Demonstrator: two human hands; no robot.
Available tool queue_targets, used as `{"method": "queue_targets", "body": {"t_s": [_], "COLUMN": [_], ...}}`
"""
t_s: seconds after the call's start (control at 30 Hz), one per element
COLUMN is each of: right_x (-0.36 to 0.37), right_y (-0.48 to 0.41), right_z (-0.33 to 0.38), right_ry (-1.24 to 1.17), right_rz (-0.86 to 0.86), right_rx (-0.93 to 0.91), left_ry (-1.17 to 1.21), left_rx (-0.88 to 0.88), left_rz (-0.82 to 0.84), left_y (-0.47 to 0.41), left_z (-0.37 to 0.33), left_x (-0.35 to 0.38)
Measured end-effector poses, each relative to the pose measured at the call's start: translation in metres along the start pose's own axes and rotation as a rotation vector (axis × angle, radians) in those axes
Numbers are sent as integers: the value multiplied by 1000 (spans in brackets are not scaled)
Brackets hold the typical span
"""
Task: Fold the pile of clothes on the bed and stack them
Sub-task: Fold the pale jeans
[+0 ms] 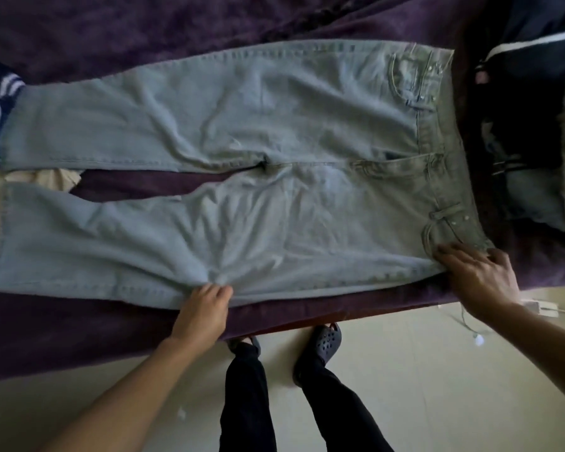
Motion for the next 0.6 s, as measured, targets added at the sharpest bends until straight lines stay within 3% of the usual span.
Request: {"method": "queue_targets", "body": {"t_s": [0.07, 0.23, 0.33, 0.47, 0.6], "right_x": [3, -15, -48, -100, -138], "right_y": [5, -20, -54, -128, -219], "right_z": [-1, -2, -9, -6, 8], "right_ry": [-39, -89, -110, -98, -73], "right_rz": [36, 89, -50, -148, -222], "right_rx": [27, 97, 97, 94, 97], "left_ry": [19, 234, 327, 278, 190], "left_rx": [5, -168, -243, -286, -353], "left_rz": [21, -38, -211, -414, -478], "left_y": [8, -7, -28, -86, -156], "left_z": [-3, 20, 44, 83, 129], "left_x": [-5, -17, -59, -135, -193]}}
Point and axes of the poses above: each hand's wrist, its own y-axis away from the middle knuckle, its own x-axis out of the palm, z = x × y, the point moved 3 cm from there along -y, towards the middle knuckle, and after that the axes turned 8 degrees about x, right-handed, at the moved point
